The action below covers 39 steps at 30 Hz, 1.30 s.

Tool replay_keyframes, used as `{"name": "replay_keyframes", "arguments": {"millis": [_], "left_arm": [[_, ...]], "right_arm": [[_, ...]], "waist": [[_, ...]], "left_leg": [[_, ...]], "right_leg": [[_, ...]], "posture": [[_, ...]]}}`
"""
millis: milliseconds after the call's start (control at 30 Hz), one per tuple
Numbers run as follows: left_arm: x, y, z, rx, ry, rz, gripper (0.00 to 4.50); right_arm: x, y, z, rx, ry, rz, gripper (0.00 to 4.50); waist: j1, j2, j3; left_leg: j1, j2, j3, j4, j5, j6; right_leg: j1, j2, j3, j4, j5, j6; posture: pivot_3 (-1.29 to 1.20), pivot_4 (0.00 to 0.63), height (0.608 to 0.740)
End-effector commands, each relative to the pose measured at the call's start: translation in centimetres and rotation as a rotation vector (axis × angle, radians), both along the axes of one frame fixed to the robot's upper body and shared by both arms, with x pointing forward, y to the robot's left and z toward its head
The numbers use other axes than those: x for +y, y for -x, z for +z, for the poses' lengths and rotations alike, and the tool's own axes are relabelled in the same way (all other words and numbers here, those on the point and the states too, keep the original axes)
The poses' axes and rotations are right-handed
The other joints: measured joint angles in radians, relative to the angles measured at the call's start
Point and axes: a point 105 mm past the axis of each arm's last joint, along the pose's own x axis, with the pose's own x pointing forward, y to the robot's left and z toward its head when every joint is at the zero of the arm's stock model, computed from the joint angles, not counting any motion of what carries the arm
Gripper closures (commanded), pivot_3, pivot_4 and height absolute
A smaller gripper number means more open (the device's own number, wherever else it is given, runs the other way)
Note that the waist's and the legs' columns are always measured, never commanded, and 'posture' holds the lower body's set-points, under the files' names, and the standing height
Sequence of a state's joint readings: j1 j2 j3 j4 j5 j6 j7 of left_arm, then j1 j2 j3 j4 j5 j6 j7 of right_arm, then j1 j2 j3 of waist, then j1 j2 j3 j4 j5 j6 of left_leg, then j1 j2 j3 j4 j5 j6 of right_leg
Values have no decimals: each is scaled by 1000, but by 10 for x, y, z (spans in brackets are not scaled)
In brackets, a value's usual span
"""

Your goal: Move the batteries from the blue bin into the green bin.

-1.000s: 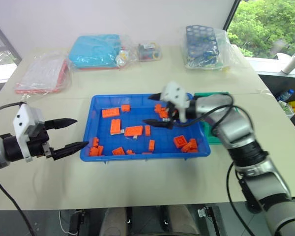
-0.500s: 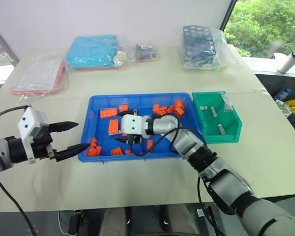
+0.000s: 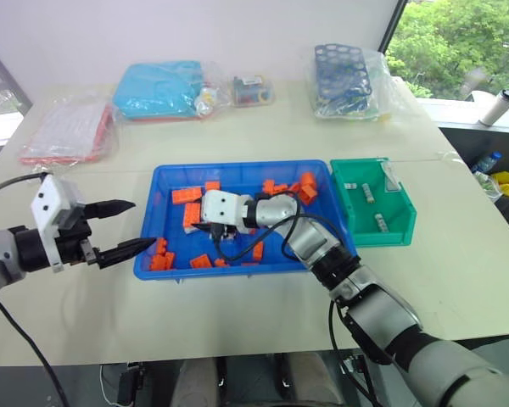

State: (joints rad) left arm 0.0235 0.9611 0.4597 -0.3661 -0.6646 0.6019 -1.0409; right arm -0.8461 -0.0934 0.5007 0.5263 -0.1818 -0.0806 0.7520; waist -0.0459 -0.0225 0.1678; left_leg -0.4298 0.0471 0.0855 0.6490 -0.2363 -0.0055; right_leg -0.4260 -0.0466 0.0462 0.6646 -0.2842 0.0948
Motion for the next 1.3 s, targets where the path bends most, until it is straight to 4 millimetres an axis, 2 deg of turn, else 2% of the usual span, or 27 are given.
{"name": "replay_keyframes", "arguments": {"millis": [33, 200, 367, 700, 1133, 1233, 1300], "left_arm": [[-2, -1, 8, -39, -12, -8, 0], [-2, -2, 8, -40, -12, -10, 0], [-3, -4, 9, -44, -10, -16, 0], [-4, -8, 11, -58, -8, -16, 0], [-2, -8, 14, -74, -11, 3, 0], [-2, -8, 14, -77, -12, 6, 0], [-2, -8, 14, -79, -14, 7, 0]], "right_arm": [[4, 3, 24, -43, -39, 31, 1823], [7, 12, 31, -53, 9, 104, 1823], [14, 13, 33, -84, 82, 142, 1823], [21, 2, 23, -179, 252, 158, 1823], [26, -8, 15, -157, 229, 120, 1823], [29, -9, 19, -136, 196, 114, 2686], [31, -9, 21, -128, 184, 118, 3633]], "waist": [[0, 0, 0], [0, 0, 0], [0, 0, 0], [0, 0, 0], [-2, 0, 0], [-2, 0, 0], [-2, 0, 0]], "left_leg": [[0, 0, 0, 0, 0, 0], [0, 0, 0, 0, 0, 0], [0, 0, 0, 0, 0, 0], [0, 0, 0, 0, 0, 0], [0, 0, 0, -1, 0, 0], [0, 0, 0, -1, 0, -1], [0, 0, 0, -1, 0, -1]], "right_leg": [[0, 0, 0, 0, 0, 0], [0, 0, 0, 0, 0, 0], [0, 0, 0, 0, 0, 0], [0, 0, 0, 0, 0, 0], [0, 0, 0, 0, 0, 0], [0, 0, 0, 0, 0, 0], [0, 0, 0, 0, 0, 0]], "posture": [[0, 150, 739], [0, 150, 739], [0, 150, 739], [0, 150, 739], [0, 150, 739], [0, 150, 739], [0, 150, 739]]}}
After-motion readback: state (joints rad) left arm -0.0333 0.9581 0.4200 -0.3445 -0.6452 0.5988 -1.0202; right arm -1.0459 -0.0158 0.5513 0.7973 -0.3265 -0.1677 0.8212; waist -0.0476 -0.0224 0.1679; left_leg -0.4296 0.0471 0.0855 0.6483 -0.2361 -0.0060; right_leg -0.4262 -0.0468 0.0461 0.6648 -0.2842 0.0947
